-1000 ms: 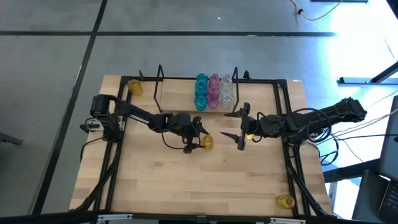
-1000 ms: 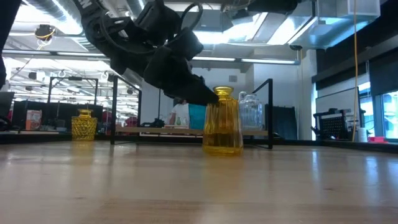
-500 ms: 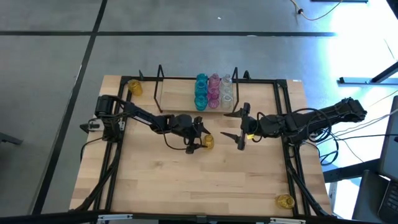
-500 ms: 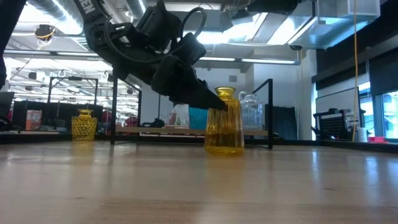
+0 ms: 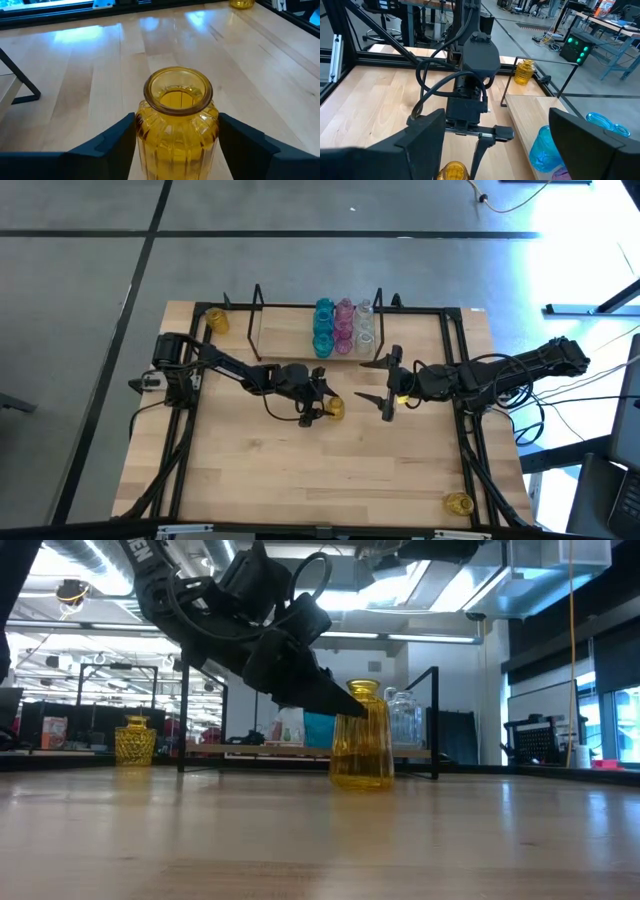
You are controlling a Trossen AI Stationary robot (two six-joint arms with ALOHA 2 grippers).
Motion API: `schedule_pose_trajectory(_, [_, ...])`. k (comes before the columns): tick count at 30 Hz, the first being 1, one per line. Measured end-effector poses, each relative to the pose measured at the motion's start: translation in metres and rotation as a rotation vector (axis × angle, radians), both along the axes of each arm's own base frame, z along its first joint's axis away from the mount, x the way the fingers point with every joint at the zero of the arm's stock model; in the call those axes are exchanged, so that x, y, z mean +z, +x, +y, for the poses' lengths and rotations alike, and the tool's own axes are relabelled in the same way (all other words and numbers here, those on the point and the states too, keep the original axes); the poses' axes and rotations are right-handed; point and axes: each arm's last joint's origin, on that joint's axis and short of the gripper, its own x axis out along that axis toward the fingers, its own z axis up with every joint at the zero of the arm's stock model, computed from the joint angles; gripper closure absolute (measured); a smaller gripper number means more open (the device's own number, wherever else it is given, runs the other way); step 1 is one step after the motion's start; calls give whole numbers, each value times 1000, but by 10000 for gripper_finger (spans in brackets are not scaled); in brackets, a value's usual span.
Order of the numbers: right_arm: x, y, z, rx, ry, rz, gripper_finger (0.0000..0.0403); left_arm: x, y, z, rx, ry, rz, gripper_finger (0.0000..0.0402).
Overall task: Sort vases onto shelf
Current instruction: Put the top right yellow vase on the shelf
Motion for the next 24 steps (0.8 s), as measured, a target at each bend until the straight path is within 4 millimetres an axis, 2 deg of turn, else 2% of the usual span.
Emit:
schedule_pose_trajectory(10, [0,0,0,0,0,1,70,12,-8,0,1,-3,48,159])
schedule_pose_trajectory(21, [0,0,0,0,-1,3,70,43,-24,-1,1,2,54,160])
schedule_pose_trajectory(24, [-1,0,0,0,-2,8,70,51,-36,-1,2,9,31,160])
